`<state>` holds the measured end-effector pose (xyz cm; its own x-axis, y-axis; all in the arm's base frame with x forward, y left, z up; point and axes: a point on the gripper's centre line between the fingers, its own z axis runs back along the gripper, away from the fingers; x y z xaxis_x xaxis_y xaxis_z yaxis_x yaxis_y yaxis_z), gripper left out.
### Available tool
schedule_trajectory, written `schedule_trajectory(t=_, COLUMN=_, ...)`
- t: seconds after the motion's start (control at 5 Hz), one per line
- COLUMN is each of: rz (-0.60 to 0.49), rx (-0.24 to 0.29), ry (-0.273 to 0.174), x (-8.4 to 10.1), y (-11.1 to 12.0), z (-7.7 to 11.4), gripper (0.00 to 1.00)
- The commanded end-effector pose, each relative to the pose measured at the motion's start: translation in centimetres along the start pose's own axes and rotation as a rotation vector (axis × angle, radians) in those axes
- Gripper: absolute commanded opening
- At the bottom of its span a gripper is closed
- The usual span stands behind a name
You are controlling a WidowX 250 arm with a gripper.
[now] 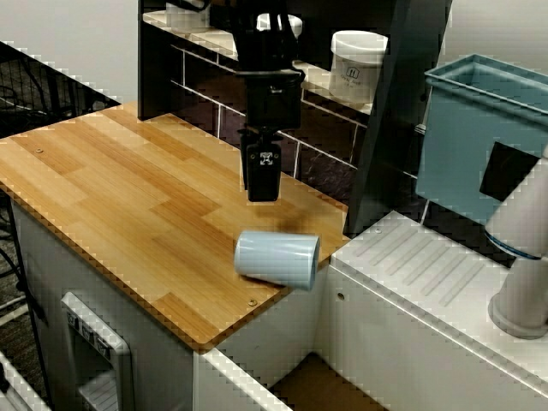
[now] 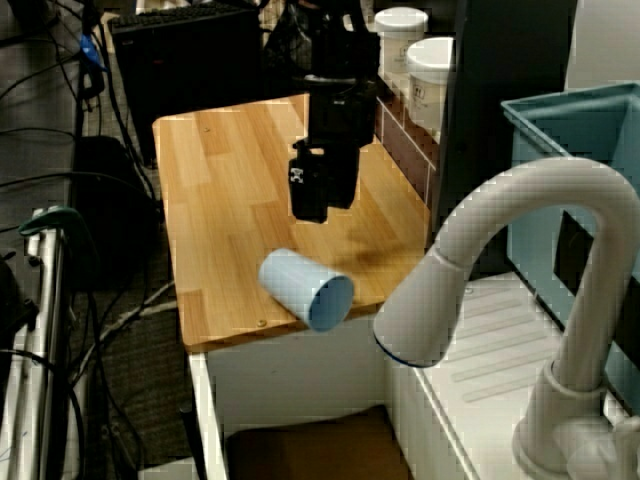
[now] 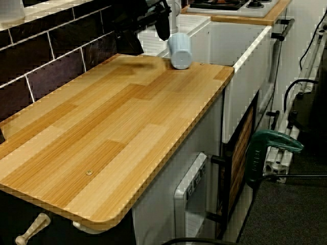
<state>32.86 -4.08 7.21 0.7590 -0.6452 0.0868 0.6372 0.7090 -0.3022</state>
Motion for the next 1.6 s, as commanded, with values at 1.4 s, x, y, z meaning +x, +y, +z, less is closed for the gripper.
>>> schedule_trajectory(t=1.4, rz=0.195, rx=0.282, ry=-0.054, x=-4.3, y=-5.9, z=-2.9, gripper=1.0)
